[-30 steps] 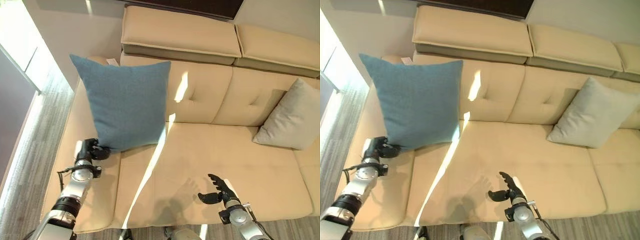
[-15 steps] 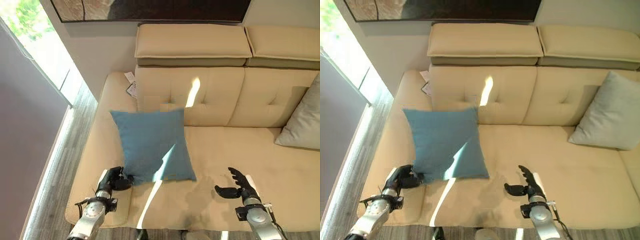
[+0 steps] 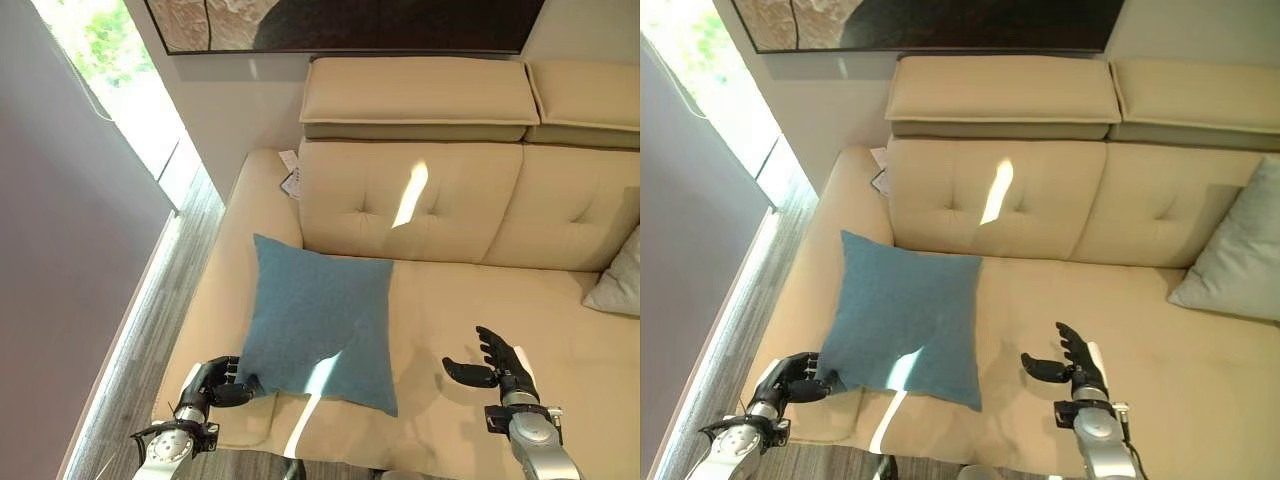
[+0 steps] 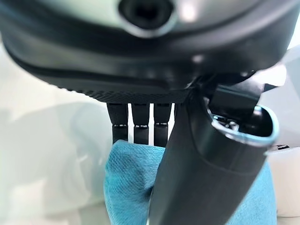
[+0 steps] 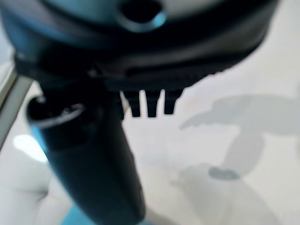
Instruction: Pick up all the scattered cushions and arrange them neatly on the sofa.
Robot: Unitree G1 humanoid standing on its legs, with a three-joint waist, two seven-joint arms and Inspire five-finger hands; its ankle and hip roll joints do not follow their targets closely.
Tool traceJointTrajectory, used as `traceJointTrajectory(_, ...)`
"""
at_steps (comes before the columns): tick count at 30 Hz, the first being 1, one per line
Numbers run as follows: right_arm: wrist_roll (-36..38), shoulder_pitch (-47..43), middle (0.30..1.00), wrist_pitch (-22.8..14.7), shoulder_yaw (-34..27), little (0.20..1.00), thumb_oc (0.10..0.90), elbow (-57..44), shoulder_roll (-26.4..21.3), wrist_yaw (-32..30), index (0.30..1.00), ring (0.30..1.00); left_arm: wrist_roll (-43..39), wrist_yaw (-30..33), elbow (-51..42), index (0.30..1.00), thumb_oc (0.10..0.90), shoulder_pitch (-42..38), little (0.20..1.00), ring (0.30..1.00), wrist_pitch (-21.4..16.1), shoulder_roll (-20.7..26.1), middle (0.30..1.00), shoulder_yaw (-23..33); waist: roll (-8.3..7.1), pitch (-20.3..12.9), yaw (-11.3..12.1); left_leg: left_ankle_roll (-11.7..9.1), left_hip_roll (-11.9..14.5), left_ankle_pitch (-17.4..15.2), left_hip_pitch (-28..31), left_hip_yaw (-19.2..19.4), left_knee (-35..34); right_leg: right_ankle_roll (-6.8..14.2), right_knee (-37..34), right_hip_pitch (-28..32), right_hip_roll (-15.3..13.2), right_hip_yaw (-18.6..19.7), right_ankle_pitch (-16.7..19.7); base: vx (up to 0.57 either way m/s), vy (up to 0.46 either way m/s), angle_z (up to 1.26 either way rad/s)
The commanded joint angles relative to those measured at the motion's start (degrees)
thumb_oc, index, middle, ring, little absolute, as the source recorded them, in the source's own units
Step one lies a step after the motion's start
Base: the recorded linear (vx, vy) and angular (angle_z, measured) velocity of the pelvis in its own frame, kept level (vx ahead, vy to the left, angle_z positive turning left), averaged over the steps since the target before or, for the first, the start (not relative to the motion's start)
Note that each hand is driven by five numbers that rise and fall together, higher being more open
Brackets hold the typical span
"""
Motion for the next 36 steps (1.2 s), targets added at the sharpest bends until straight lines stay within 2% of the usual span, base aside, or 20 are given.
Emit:
traceJointTrajectory(1, 0.9, -3.9, 0.9, -4.8, 0.1, 0.9, 0.8, -0.8, 0.3, -0.4, 0.9, 0.9, 2.9, 2.6, -0.5, 0.9, 0.8, -7.8, 0.9, 0.9, -6.1, 5.2, 0.9, 5.2, -3.82, -4.0, -0.1, -2.9, 0.3, -5.2, 2.7, 1.9, 0.1, 4.3, 0.3, -0.5, -1.5, 1.3, -4.1, 0.0, 0.0, 0.05)
traceJointTrajectory(3, 0.9, -3.9, 0.9, -4.8, 0.1, 0.9, 0.8, -0.8, 0.3, -0.4, 0.9, 0.9, 2.9, 2.6, -0.5, 0.9, 0.8, -7.8, 0.9, 0.9, -6.1, 5.2, 0.9, 5.2, -3.82, -4.0, -0.1, -2.9, 0.3, -5.2, 2.7, 1.9, 0.1, 4.3, 0.3, -0.5, -1.5, 1.3, -4.1, 0.02, -0.006, 0.04)
traceJointTrajectory(4, -0.3, -5.0, 0.9, -4.6, 2.7, 0.9, 0.8, -1.0, 0.3, -0.2, 0.9, 0.9, 5.6, 5.1, 2.2, 0.9, 0.8, -13.3, 0.9, 0.9, -5.6, 7.5, 0.9, 4.6, -3.19, -4.5, -0.3, -3.0, 0.4, -5.4, 3.2, 2.0, 0.1, 4.4, 0.3, 0.0, -1.5, 1.2, -4.4, 0.04, -0.016, 0.01)
traceJointTrajectory(7, -0.6, -5.2, 0.9, -4.4, 3.5, 0.9, 0.8, -1.1, 0.4, -0.2, 0.9, 0.9, 5.3, 7.0, 4.1, 0.9, 0.8, -16.2, 0.9, 0.9, -5.5, 7.5, 0.9, 4.2, -2.96, -5.1, -0.6, -3.0, 0.3, -5.2, 3.3, 1.9, 0.1, 4.3, 0.3, 0.2, -1.6, 1.1, -4.5, 0.02, -0.008, 0.01)
traceJointTrajectory(12, -1.0, -4.8, 0.9, -4.0, 4.4, 0.9, 0.8, -0.1, 0.8, -0.7, 0.9, 0.9, 1.3, 8.3, 3.7, 0.9, 0.8, -18.8, 0.9, 0.9, -6.4, 5.6, 0.9, 3.3, -2.59, -5.7, -1.2, -3.1, 0.2, -5.4, 3.7, 1.8, 0.1, 4.3, 0.3, 0.7, -1.6, 0.9, -4.7, 0.02, -0.006, 0.02)
traceJointTrajectory(19, -1.4, -5.0, 0.9, -3.8, 4.5, 0.9, 0.8, 0.1, 0.7, -1.0, 0.9, 0.9, -1.8, 7.8, 3.9, 0.9, 0.8, -19.9, 0.9, 0.9, -6.5, 5.2, 0.9, 2.9, -2.29, -6.1, -1.6, -3.0, 0.3, -5.6, 3.7, 2.0, 0.1, 4.4, 0.3, 0.5, -1.6, 1.0, -4.7, 0.0, 0.0, 0.0)
traceJointTrajectory(22, -1.4, -5.1, 0.9, -3.5, 4.3, 0.9, 0.8, -0.3, -0.3, -0.1, 0.9, 0.9, -10.1, 3.0, 5.3, 0.9, 0.8, -21.3, 0.9, 0.9, -7.0, 5.9, 0.9, 2.8, -1.85, -6.3, -2.3, -3.0, 0.3, -5.8, 4.0, 2.5, 0.1, 4.6, 0.3, 0.5, -1.6, 1.4, -4.6, 0.01, 0.006, 0.0)
traceJointTrajectory(23, -0.7, -4.9, 0.9, -3.5, 3.4, 0.9, 0.8, -1.8, -1.7, 1.9, 0.9, 0.9, -14.1, -3.3, 4.2, 0.9, 0.8, -21.5, 0.9, 0.9, -6.6, 9.5, 0.9, 2.5, -1.4, -6.2, -2.7, -2.9, 0.3, -6.0, 4.4, 2.7, 0.1, 4.7, 0.3, 0.7, -1.6, 1.6, -4.7, 0.0, 0.0, 0.0)
traceJointTrajectory(27, -0.4, -4.3, 0.9, -4.1, 2.5, 0.9, 0.8, -2.7, -2.6, 5.8, 0.9, 0.9, -17.2, -13.4, 4.5, 0.9, 0.8, -22.2, 0.9, 0.9, -5.0, 17.2, 0.9, 1.6, -0.72, -6.5, -3.4, -2.8, 0.3, -6.1, 4.2, 3.1, 0.1, 4.9, 0.3, 0.4, -1.7, 1.9, -4.3, 0.01, 0.016, -0.12)
traceJointTrajectory(28, -0.4, -4.3, 0.9, -4.1, 2.5, 0.9, 0.8, -2.7, -2.6, 5.8, 0.9, 0.9, -17.2, -13.5, 4.6, 0.9, 0.8, -22.3, 0.9, 0.9, -5.0, 17.2, 0.9, 1.6, -0.77, -6.5, -3.3, -2.8, 0.3, -6.1, 4.3, 3.1, 0.1, 4.9, 0.3, 0.4, -1.7, 1.9, -4.3, 0.0, 0.0, 0.0)
traceJointTrajectory(31, -1.3, -3.8, 0.9, -4.6, 2.4, 0.9, 0.8, -3.1, -2.8, 7.8, 0.9, 0.9, -22.2, -20.1, 2.3, 0.9, 0.8, -21.5, 0.9, 0.9, -3.8, 20.0, 0.9, 2.1, -0.55, -6.7, -3.6, -2.7, 0.1, -6.2, 4.5, 3.3, 0.1, 5.0, 0.3, 0.5, -1.8, 2.0, -4.2, 0.0, 0.0, 0.0)
traceJointTrajectory(32, -1.7, -3.0, 0.9, -4.7, 1.9, 0.9, 0.8, -3.9, -2.3, 8.1, 0.9, 0.9, -24.5, -19.3, 0.4, 0.9, 0.8, -20.4, 0.9, 0.9, -4.7, 18.4, 0.9, 4.2, -0.7, -7.0, -3.5, -2.7, 0.1, -6.3, 4.6, 3.2, 0.1, 4.9, 0.3, 0.6, -1.8, 2.1, -4.3, 0.0, 0.0, 0.0)
traceJointTrajectory(36, -2.4, -2.6, 0.9, -4.8, 1.9, 0.9, 0.8, -2.6, -0.8, 6.2, 0.9, 0.9, -21.7, -10.4, 1.3, 0.9, 0.8, -22.2, 0.9, 0.9, -7.5, 12.7, 0.9, 6.3, -1.19, -7.4, -3.3, -2.7, 0.1, -6.4, 4.6, 2.9, 0.1, 4.7, 0.3, 0.8, -1.8, 1.9, -4.6, 0.0, 0.0, 0.0)
